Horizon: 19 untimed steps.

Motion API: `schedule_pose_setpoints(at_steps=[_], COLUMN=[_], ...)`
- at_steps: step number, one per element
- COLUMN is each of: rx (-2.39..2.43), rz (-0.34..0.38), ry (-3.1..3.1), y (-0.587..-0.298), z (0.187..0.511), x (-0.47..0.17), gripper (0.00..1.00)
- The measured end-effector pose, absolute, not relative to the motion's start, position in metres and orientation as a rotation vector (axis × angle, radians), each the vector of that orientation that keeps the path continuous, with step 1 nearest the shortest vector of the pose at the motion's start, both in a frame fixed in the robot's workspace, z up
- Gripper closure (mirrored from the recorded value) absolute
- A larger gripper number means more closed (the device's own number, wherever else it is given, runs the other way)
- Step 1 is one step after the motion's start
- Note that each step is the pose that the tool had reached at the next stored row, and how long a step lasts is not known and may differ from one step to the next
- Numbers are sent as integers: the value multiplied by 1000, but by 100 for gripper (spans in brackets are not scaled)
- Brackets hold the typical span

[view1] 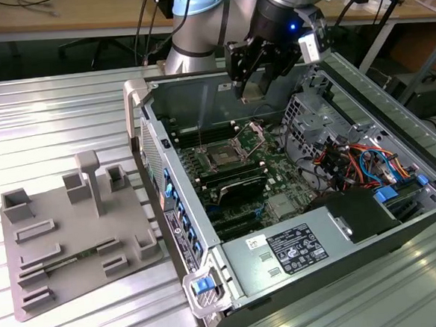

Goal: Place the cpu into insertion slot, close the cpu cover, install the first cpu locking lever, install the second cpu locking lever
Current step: 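Place the cpu into insertion slot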

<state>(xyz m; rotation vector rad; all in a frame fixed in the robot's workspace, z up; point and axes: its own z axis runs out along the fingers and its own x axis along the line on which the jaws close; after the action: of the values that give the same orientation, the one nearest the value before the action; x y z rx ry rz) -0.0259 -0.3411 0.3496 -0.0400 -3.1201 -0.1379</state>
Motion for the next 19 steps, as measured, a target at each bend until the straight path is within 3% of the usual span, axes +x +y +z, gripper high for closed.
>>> schedule_pose_setpoints(at_steps=[19], rx=[-40], rz=[-137], ry=[-3120], y=[-341], z=[345], x=[-26], gripper=[45])
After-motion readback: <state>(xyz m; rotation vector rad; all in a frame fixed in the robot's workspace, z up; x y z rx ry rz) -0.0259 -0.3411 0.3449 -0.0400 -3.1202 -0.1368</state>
